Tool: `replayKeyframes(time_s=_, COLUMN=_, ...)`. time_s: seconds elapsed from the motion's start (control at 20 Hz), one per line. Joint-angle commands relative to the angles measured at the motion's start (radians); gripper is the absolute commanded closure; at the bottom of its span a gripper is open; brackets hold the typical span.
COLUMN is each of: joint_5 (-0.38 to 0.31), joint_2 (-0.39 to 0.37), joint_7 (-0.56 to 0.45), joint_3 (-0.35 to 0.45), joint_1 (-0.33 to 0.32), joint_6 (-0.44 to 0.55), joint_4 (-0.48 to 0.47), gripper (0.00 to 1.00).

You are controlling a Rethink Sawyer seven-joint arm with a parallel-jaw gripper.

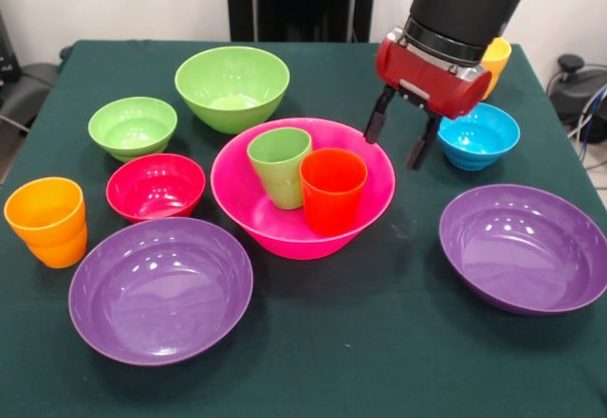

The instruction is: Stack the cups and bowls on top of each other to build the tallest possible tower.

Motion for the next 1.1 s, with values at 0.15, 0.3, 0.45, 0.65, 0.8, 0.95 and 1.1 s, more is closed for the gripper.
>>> replayKeyframes(time_s=0.15, joint_5=-0.163, joint_2=0.064, joint_7=-0.172, joint_3=0.114, joint_1=-0.066, joint_6=0.089, joint_4=-0.064, gripper=0.0)
replayKeyframes(time_s=0.3, joint_5=-0.15, joint_2=0.08, joint_7=-0.092, joint_3=0.141, joint_1=-0.052, joint_6=0.057, joint_4=-0.032, gripper=0.0)
replayKeyframes(time_s=0.45, joint_5=-0.106, joint_2=0.033, joint_7=0.026, joint_3=0.125, joint_1=0.014, joint_6=0.11, joint_4=0.045, gripper=0.0)
replayKeyframes(time_s=0.65, joint_5=-0.058, joint_2=-0.049, joint_7=0.089, joint_3=0.126, joint_1=0.067, joint_6=0.186, joint_4=0.128, gripper=0.0)
replayKeyframes(time_s=0.8, joint_5=-0.033, joint_2=-0.095, joint_7=0.08, joint_3=0.158, joint_1=0.066, joint_6=0.207, joint_4=0.186, gripper=0.0)
replayKeyframes(time_s=0.95, joint_5=-0.011, joint_2=-0.143, joint_7=0.06, joint_3=0.184, joint_1=0.056, joint_6=0.235, joint_4=0.239, gripper=0.0)
replayKeyframes(time_s=1.1, joint_5=0.007, joint_2=-0.19, joint_7=0.047, joint_3=0.203, joint_1=0.052, joint_6=0.279, joint_4=0.284, gripper=0.0)
